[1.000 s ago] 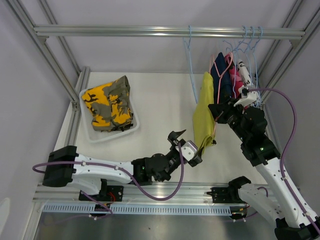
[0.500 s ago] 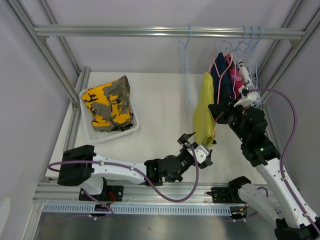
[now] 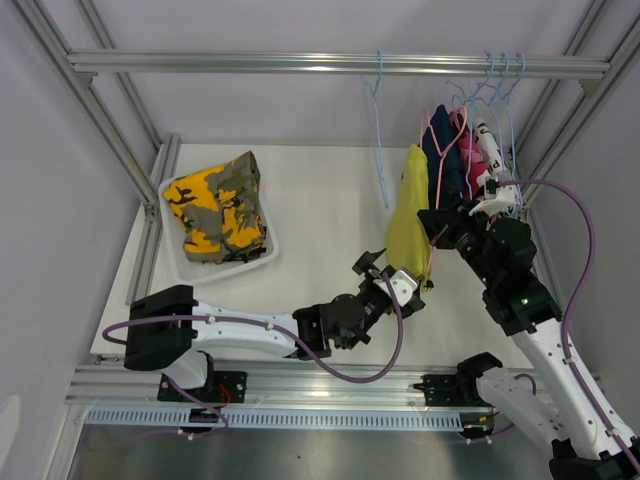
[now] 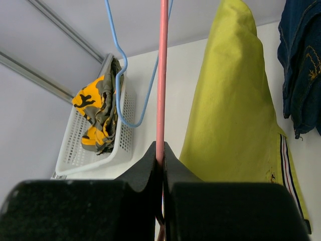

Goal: Remove the trousers from the hanger

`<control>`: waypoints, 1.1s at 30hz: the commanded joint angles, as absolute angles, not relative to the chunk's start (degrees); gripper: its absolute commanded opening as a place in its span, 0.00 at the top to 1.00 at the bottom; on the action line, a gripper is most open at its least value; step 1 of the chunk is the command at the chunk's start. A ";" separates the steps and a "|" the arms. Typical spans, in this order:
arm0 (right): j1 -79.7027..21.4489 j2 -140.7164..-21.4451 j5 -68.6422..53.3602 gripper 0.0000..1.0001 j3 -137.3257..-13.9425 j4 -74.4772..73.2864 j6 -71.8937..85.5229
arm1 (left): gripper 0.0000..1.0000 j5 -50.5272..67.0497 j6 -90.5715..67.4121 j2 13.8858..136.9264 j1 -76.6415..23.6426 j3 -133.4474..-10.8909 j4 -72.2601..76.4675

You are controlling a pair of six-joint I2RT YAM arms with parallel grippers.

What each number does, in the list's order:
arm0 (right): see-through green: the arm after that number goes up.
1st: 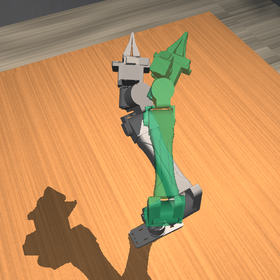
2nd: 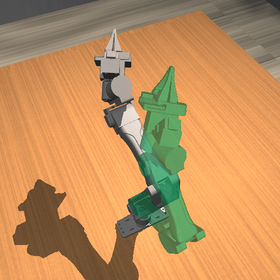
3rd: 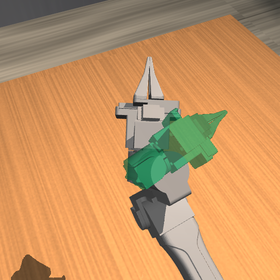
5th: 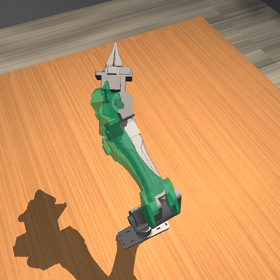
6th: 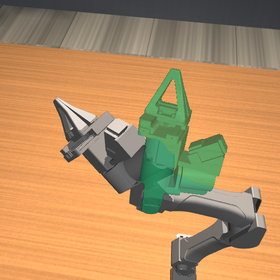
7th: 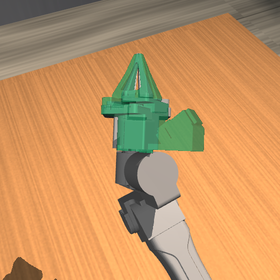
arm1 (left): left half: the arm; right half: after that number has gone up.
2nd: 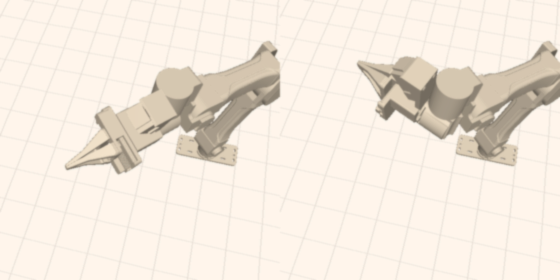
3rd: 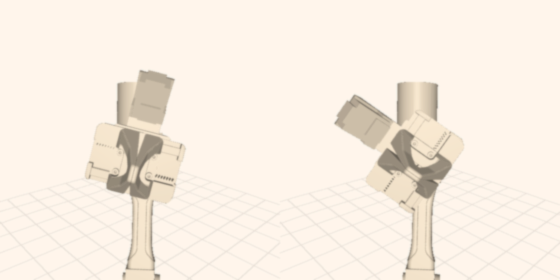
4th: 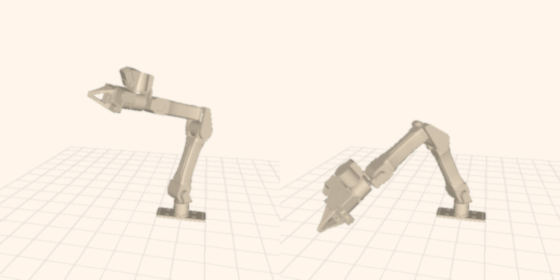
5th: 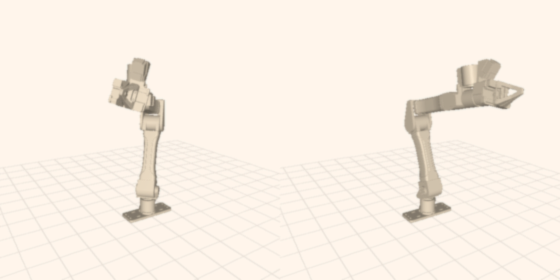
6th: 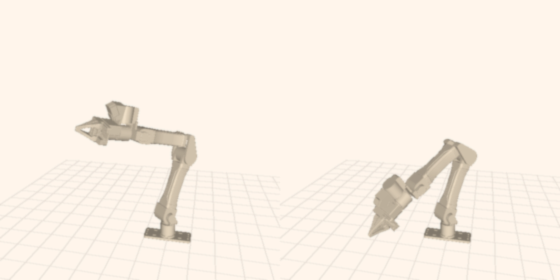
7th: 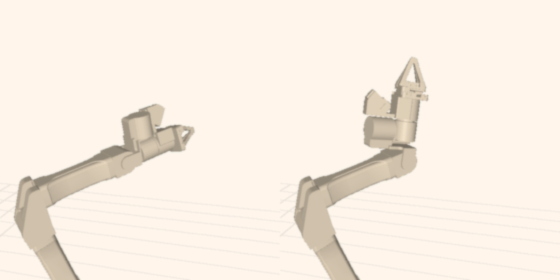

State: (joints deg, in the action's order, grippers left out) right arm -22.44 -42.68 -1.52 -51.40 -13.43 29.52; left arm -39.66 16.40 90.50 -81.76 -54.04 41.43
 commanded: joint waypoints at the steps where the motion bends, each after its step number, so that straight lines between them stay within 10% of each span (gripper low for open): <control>1: -22.68 -40.96 -1.93 1.00 -52.12 -6.77 28.74 | 0.01 -38.41 13.89 90.53 -80.34 -55.46 42.98; 17: -22.68 -40.61 -3.78 1.00 -52.12 -6.86 29.53 | 0.01 -39.90 11.86 94.91 -77.87 -58.53 44.56; 22: -22.76 -40.69 -4.04 1.00 -52.12 -6.77 29.80 | 0.24 -42.80 12.65 96.67 -77.87 -59.24 47.81; 33: -22.68 -39.99 -5.80 1.00 -53.09 -7.65 31.11 | 0.38 -44.65 13.54 99.05 -77.08 -59.68 51.15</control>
